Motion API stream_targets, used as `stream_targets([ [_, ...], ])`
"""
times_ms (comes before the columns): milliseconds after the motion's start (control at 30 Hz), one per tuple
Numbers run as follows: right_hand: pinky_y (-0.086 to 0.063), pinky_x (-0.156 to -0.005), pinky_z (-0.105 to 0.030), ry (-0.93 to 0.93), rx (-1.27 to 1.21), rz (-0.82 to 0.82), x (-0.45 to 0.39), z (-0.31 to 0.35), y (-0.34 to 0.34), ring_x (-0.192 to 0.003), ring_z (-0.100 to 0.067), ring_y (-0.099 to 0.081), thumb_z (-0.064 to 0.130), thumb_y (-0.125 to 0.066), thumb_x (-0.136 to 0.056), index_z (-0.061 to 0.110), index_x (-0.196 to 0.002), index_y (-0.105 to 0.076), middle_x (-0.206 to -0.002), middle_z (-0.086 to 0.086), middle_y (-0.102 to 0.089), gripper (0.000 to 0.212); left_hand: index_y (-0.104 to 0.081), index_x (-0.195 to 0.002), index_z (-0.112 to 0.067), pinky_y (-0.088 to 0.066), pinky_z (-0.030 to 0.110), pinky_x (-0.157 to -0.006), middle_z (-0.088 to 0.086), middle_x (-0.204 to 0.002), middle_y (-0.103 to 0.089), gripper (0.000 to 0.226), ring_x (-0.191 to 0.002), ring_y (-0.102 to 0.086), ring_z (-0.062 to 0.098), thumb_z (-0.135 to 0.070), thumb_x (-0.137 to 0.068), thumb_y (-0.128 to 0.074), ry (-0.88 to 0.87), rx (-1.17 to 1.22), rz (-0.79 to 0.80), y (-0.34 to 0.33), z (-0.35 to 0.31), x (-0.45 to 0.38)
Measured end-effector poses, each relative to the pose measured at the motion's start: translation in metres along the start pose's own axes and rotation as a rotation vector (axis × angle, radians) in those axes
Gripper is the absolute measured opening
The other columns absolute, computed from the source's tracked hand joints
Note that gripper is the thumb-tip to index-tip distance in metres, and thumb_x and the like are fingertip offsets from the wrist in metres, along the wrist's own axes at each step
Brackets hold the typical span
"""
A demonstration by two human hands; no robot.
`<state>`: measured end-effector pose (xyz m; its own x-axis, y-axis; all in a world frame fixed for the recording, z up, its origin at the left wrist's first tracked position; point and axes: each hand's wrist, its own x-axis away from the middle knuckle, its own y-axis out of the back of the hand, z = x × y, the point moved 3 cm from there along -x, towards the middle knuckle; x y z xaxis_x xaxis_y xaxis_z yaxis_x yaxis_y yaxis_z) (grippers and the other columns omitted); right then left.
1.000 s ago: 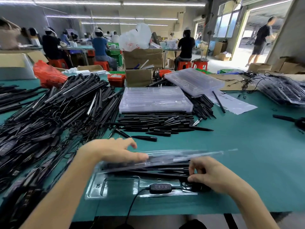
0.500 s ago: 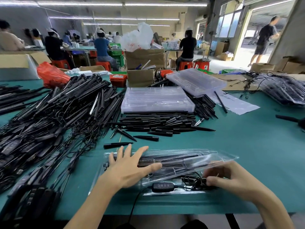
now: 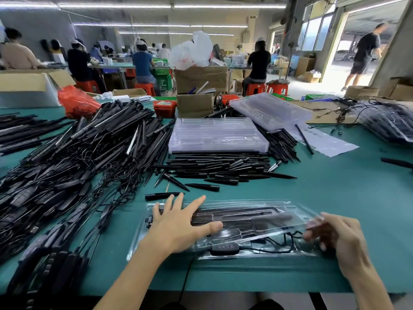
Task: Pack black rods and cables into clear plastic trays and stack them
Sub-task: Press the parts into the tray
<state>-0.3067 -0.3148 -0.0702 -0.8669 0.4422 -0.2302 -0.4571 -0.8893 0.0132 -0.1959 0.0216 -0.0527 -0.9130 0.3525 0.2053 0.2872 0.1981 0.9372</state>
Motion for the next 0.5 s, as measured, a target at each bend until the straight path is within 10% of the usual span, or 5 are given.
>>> stream_targets([
  [267, -0.034, -0.041, -0.017, 0.051, 0.162, 0.065, 0.002, 0.01, -0.004, -0.044, -0.017, -0.047, 0.047, -0.065, -0.088, 0.004, -0.064, -0.071, -0.052, -0.013, -0.059, 0.049, 0.002, -0.15, -0.061, 0.01, 0.059, -0.12, 0.002, -0.169, 0.004, 0.11, -0.154, 0.013, 0.024, -0.108, -0.051, -0.012, -0.003, -0.015, 0.014, 0.002, 0.002, -0.001],
  [500, -0.045, -0.075, -0.016, 0.108, 0.083, 0.135, 0.013, 0.014, -0.002, -0.093, -0.011, -0.065, -0.003, -0.045, -0.082, 0.019, -0.092, -0.081, -0.095, -0.002, -0.077, 0.043, -0.012, -0.152, -0.057, 0.005, 0.06, -0.121, -0.001, -0.168, -0.008, 0.122, -0.154, 0.005, 0.019, -0.11, -0.042, -0.01, -0.005, 0.093, 0.075, 0.015, 0.002, -0.005],
])
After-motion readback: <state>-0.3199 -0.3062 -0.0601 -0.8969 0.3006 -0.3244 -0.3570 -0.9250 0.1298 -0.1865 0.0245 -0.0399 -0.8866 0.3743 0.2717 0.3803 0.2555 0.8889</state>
